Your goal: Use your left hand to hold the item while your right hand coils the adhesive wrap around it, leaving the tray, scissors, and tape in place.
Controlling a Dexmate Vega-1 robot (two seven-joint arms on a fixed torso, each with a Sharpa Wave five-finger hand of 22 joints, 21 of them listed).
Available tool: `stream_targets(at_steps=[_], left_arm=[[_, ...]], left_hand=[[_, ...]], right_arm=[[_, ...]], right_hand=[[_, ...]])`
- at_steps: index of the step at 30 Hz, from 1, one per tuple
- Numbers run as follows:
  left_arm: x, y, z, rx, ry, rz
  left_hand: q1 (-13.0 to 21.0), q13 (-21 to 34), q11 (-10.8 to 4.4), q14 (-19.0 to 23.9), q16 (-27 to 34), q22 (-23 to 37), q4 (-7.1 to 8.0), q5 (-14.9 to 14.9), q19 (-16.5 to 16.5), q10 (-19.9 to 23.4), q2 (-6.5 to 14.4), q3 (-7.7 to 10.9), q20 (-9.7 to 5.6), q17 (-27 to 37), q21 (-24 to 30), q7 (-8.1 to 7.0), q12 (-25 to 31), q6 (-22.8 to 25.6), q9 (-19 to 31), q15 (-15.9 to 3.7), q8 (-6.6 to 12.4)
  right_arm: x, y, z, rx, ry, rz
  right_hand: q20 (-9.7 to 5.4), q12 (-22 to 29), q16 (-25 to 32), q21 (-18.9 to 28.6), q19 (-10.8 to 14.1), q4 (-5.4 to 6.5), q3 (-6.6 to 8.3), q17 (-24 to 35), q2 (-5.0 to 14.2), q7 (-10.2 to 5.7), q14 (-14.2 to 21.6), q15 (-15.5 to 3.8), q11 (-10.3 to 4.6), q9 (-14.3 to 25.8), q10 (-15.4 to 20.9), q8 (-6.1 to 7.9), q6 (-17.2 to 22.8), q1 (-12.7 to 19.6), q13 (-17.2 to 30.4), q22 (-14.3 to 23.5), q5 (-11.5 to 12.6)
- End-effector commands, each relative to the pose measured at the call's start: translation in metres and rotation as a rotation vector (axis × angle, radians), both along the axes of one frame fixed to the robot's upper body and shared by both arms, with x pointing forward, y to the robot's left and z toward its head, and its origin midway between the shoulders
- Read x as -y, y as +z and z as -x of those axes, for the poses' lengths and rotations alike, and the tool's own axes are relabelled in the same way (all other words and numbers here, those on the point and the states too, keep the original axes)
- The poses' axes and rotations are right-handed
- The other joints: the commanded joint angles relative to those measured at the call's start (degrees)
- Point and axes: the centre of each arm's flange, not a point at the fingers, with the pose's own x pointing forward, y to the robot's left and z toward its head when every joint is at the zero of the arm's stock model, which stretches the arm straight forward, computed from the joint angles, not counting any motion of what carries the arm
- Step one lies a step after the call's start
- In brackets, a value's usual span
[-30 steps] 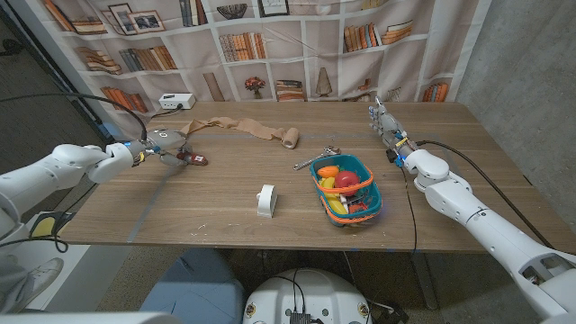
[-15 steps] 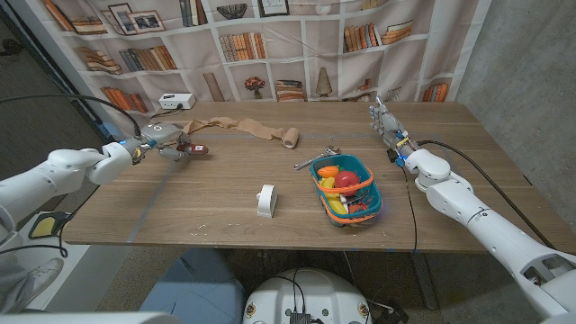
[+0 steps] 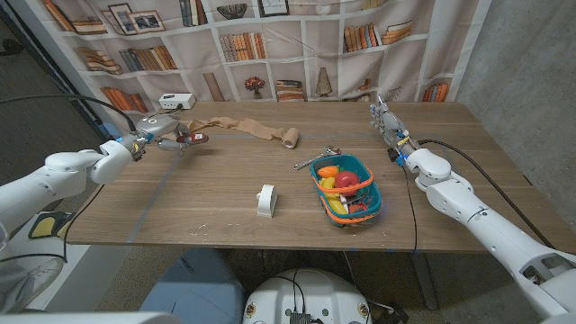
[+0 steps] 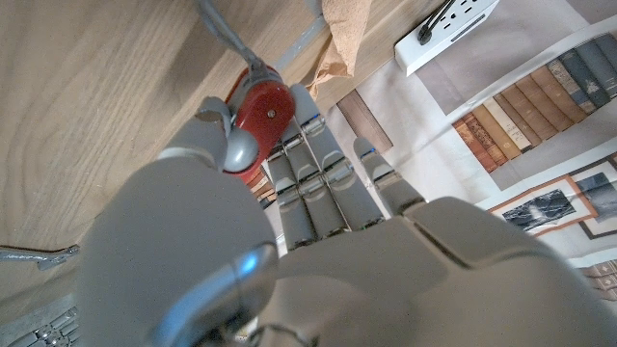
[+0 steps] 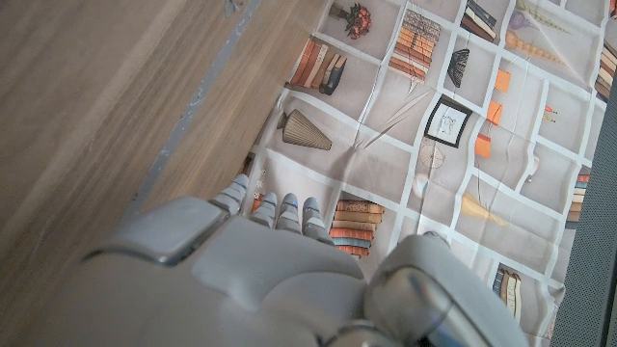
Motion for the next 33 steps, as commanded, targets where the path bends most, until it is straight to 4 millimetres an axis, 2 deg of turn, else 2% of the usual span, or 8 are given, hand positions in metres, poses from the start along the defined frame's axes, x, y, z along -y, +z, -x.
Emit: stream_targets(at_steps=[1, 8, 18, 22, 25, 33], left_arm=[[0.016, 0.005, 0.013, 0.047, -0.01, 0.039], [0.017, 0.009, 0.018, 0.067, 0.01, 0.073], [0.029, -0.001, 0.024, 0.105, 0.022, 0.096], [0.027, -0.003, 0.027, 0.116, 0.035, 0.114], [0.026, -0.004, 0.03, 0.118, 0.04, 0.109], [0.026, -0.002, 0.033, 0.122, 0.041, 0.098]], left_hand=[[11.1, 0.4, -0.74, 0.7, 0.1, 0.1, -0.09, 0.5, 0.6, 1.3, 11.0, -0.34, 0.1, 0.1, 0.4, -1.94, 0.4, 3.4, 0.3, 0.01, 0.48], [11.2, 0.6, -0.73, 0.9, -0.1, 0.1, -0.19, 0.5, 0.7, 1.4, 11.0, -0.43, 0.09, -0.1, 0.4, -1.94, 0.4, 3.5, 0.3, 0.01, 0.48], [11.5, 1.0, -0.63, 0.4, -1.0, 0.2, -0.1, 0.5, 0.8, 0.3, 11.2, -0.34, 0.16, -0.1, 0.4, -2.19, -0.2, 2.2, 0.3, 0.0, -0.11], [11.5, 1.1, -0.68, 0.3, -1.1, 0.2, -0.1, 0.5, 0.9, 0.4, 11.2, -0.4, 0.12, -0.1, 0.4, -2.18, -0.2, 2.3, 0.3, 0.03, -0.08], [11.6, 1.1, -0.72, 0.4, -1.1, 0.2, -0.09, 0.5, 0.9, 0.5, 11.1, -0.49, 0.08, -0.1, 0.5, -2.13, -0.2, 2.4, 0.3, 0.01, -0.04], [11.6, 1.2, -0.74, 0.6, -1.2, 0.2, -0.09, 0.5, 1.0, 0.6, 11.1, -0.65, -0.02, -0.1, 0.5, -2.17, -0.2, 2.5, 0.3, -0.01, -0.05]], right_arm=[[0.004, -0.006, -0.002, 0.015, -0.003, -0.043], [0.007, -0.01, -0.001, 0.022, -0.004, -0.056], [0.01, -0.007, 0.002, 0.038, -0.021, -0.026], [0.013, -0.001, 0.005, 0.058, -0.068, 0.065], [0.013, -0.001, 0.006, 0.058, -0.076, 0.059], [0.01, 0.0, 0.007, 0.073, -0.092, 0.093]], right_hand=[[0.31, 0.1, 0.3, 0.2, 0.0, -0.12, -0.08, 0.3, 0.31, 0.16, -5.1, 0.53, -0.25, 0.2, -0.1, 0.2, 0.2, 0.4, 0.2, 0.3, 0.0], [0.3, 0.2, 0.2, 0.2, -0.2, -0.2, -0.01, 0.3, 0.34, 0.19, -5.2, 0.59, -0.18, 0.2, 0.1, 0.25, 0.3, 0.5, 0.2, 0.3, 0.0], [0.25, 0.4, 0.1, 0.0, -0.5, -0.67, 0.42, 0.2, 0.62, 0.21, -5.7, 0.63, 0.37, 0.2, 0.7, 0.28, 0.4, 1.4, 0.2, 0.3, 0.0], [0.28, 0.5, 0.1, 0.0, -0.7, -0.95, 0.64, 0.2, 0.72, 0.21, -5.7, 0.67, 0.41, 0.2, 1.0, 0.35, 0.5, 1.9, 0.2, 0.3, 0.0], [-0.1, 0.5, -0.4, -0.4, -2.1, -1.55, 1.11, 0.2, 0.91, 0.2, -7.1, 0.61, 0.3, 0.2, 1.3, 0.37, 0.5, 2.9, 0.2, 0.3, -0.1], [-0.31, 0.8, -0.5, -0.5, -3.0, -2.05, 1.44, 0.1, 0.94, 0.19, -8.0, 0.48, 0.39, 0.2, 2.3, 0.38, 0.6, 3.6, 0.3, 0.3, -0.2]])
